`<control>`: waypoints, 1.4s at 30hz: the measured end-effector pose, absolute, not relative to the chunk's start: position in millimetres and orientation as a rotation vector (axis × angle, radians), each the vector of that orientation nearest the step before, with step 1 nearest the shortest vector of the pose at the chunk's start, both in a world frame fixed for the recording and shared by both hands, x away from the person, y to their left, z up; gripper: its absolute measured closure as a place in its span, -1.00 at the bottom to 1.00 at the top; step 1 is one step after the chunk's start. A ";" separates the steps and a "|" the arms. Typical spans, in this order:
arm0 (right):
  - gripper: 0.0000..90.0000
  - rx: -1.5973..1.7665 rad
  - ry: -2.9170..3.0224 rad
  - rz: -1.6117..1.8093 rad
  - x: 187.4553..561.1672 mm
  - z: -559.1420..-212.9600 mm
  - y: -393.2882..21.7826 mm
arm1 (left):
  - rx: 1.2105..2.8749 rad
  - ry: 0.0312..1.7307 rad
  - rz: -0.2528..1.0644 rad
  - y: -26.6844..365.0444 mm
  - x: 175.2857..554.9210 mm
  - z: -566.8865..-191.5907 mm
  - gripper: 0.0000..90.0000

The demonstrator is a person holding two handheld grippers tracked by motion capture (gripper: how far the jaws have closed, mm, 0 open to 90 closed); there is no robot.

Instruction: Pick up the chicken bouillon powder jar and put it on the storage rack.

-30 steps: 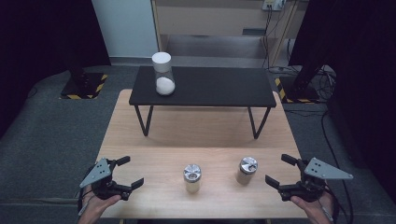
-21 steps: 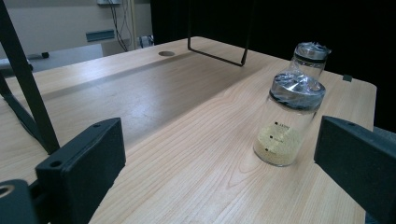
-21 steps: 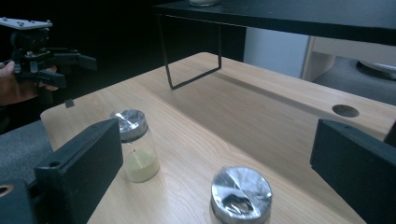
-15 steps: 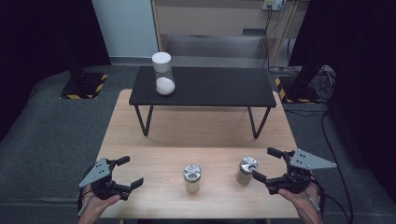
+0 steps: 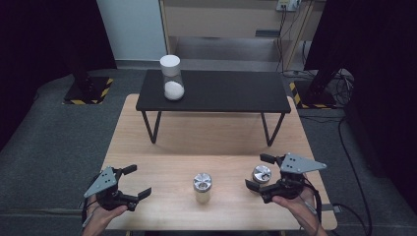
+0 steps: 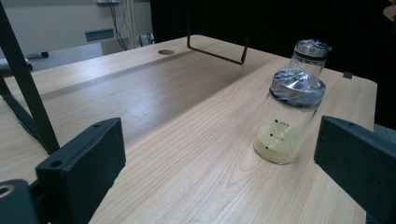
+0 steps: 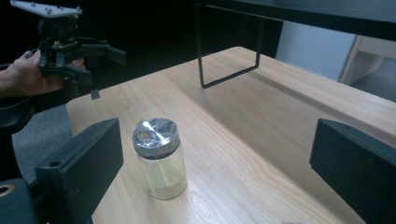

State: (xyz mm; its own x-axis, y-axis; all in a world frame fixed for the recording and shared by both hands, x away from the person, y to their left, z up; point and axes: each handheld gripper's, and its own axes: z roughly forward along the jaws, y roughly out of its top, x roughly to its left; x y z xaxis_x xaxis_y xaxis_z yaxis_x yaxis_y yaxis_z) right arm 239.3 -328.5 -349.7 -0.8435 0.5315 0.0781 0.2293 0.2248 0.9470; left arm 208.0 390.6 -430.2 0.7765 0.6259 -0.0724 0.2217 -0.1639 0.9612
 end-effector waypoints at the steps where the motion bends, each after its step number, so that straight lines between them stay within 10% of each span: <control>1: -0.93 0.709 2.244 1.658 240.7 -350.0 -325.9 | 1.738 0.666 0.408 390.5 208.1 -430.0 -0.98; 42: -0.90 0.555 2.471 1.627 282.4 -377.9 -234.4 | 1.744 0.657 0.402 390.1 209.5 -430.6 -0.98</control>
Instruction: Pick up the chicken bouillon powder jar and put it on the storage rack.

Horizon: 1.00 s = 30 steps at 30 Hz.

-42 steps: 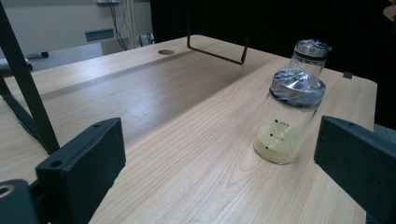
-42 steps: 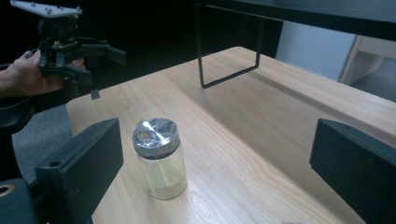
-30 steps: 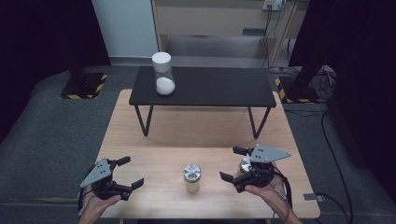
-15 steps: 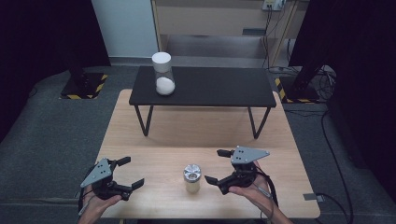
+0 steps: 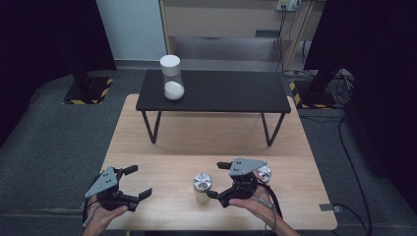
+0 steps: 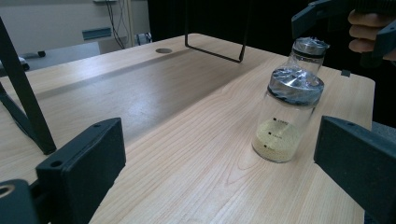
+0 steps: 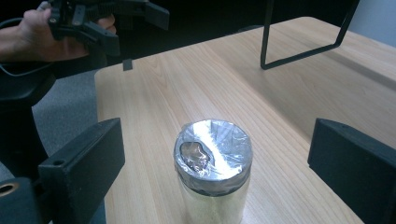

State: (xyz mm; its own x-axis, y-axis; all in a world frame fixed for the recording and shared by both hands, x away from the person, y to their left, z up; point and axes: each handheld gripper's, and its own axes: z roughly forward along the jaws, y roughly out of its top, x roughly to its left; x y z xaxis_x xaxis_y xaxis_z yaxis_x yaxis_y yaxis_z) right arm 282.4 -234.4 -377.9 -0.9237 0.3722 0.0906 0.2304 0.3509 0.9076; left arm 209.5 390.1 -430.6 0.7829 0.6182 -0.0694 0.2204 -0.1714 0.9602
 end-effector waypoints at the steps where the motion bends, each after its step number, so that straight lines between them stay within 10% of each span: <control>1: -0.90 0.557 2.474 1.627 283.0 -379.2 -232.8 | 1.744 0.657 0.401 390.1 209.5 -430.6 -0.98; 30: -0.65 0.536 2.523 1.537 294.1 -405.1 -198.6 | 1.762 0.649 0.400 388.3 210.0 -429.0 -0.98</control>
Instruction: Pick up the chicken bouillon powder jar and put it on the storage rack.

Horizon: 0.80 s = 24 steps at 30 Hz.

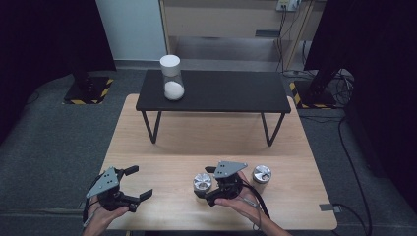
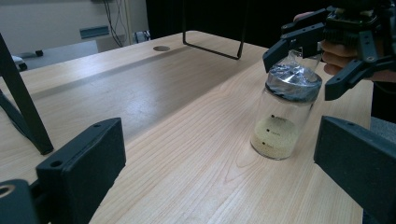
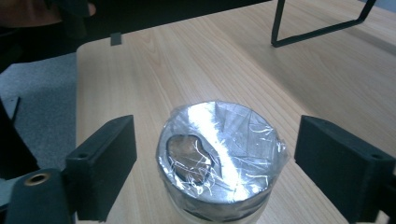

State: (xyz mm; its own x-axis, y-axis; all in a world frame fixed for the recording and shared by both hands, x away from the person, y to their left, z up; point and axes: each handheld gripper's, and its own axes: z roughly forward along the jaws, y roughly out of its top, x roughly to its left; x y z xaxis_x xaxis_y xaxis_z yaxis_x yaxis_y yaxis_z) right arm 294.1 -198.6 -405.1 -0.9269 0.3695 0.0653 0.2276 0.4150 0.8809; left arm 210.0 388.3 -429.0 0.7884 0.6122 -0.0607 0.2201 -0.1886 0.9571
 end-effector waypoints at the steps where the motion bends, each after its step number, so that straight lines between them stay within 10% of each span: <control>1: -0.65 0.537 2.520 1.535 293.7 -406.1 -198.0 | 1.762 0.648 0.401 388.2 210.0 -429.1 -0.98; 24: -0.23 0.491 2.521 1.556 299.6 -418.1 -194.7 | 1.767 0.644 0.401 387.8 210.0 -428.6 -0.97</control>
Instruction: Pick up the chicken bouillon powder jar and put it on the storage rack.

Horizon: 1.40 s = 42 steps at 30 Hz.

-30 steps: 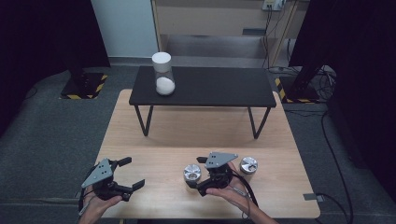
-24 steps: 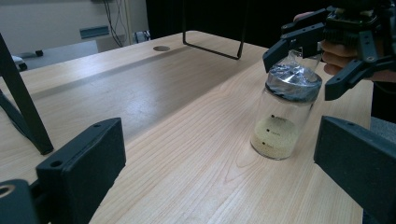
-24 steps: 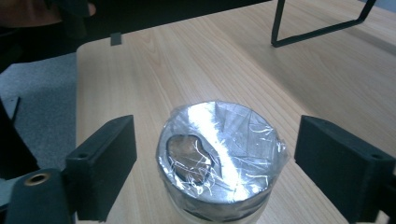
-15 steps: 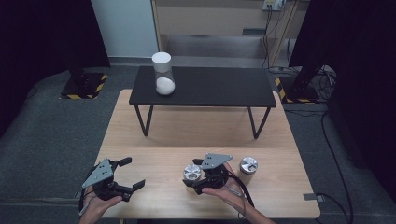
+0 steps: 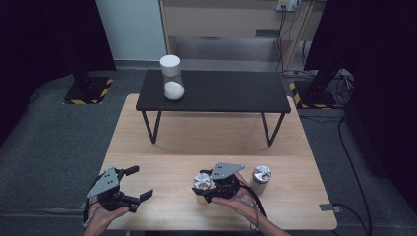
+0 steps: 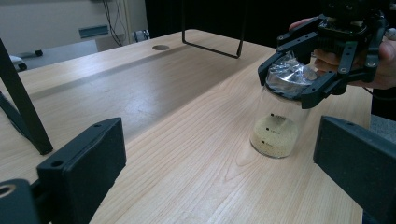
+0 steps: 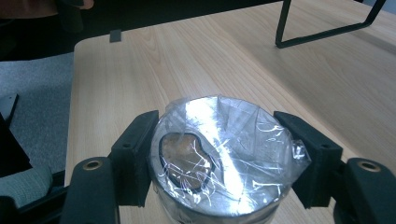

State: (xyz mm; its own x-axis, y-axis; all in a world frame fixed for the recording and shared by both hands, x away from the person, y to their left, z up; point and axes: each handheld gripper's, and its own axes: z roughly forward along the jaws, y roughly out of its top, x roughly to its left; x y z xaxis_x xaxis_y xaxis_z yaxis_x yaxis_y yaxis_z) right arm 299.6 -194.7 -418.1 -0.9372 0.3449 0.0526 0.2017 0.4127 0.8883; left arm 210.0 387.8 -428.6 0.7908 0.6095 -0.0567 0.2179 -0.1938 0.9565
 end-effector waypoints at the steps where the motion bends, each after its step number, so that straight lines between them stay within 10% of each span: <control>1: -0.23 0.489 2.522 1.555 299.8 -417.9 -194.6 | 1.766 0.644 0.401 387.9 210.0 -428.6 -0.97; 42: -0.22 0.341 2.635 1.561 331.8 -355.0 -203.1 | 1.760 0.647 0.395 388.8 210.5 -429.4 -0.97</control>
